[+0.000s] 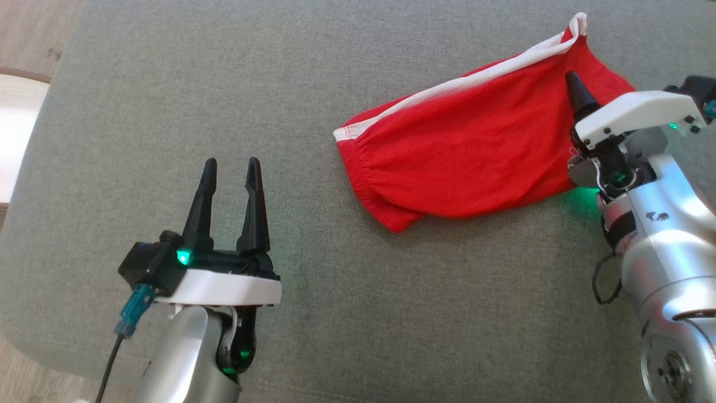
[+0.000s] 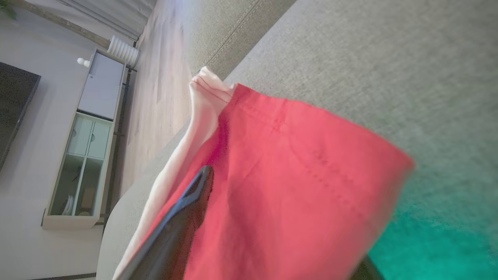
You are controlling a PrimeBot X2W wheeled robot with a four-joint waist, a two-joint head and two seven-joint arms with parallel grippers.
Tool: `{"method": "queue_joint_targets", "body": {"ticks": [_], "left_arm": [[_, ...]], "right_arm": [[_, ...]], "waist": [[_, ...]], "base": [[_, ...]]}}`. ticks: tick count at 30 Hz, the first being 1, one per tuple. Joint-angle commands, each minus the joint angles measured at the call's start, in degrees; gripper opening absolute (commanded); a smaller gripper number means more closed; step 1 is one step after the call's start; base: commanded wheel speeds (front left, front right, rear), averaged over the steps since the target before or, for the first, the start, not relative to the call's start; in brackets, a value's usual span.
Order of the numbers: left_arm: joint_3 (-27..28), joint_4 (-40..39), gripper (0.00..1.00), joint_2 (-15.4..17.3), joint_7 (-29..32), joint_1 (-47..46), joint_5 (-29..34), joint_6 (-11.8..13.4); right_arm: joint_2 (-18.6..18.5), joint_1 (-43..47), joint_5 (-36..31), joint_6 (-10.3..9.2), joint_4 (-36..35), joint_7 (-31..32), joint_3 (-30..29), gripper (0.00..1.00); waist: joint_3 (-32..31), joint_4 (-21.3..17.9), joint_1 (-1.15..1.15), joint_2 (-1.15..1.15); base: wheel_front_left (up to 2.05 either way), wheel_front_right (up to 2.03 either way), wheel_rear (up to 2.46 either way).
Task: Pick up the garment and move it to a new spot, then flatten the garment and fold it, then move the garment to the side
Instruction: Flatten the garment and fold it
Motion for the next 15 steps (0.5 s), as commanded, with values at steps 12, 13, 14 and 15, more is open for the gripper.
{"method": "queue_joint_targets", "body": {"ticks": [12, 13, 14, 15], "left_arm": [[1.8, -0.78, 1.0, 0.38, -0.29, -1.84, 0.5, 0.2], [1.92, -0.69, 1.0, 0.38, -0.29, -1.65, 0.54, 0.2], [2.07, -0.62, 1.0, 0.38, -0.29, -1.43, 0.58, 0.19], [2.21, -0.55, 1.0, 0.38, -0.29, -1.19, 0.65, 0.18]], "right_arm": [[3.43, 2.4, 4.53, 0.46, -0.47, -5.82, 5.18, 0.0], [3.43, 2.66, 4.68, 0.46, -0.86, -6.71, 5.3, 0.0], [3.43, 2.96, 4.95, 0.46, -1.27, -7.59, 5.25, 0.0], [3.43, 3.31, 5.29, 0.46, -1.71, -8.49, 5.09, 0.0]], "waist": [[-1.66, -1.94, 0.0, 0.0], [-2.08, -2.22, 0.0, 0.0], [-2.54, -2.52, 0.0, 0.0], [-3.04, -2.83, 0.0, 0.0]], "base": [[0.0, 0.0, 0.0], [0.0, 0.0, 0.0], [0.0, 0.0, 0.0], [0.0, 0.0, 0.0]]}}
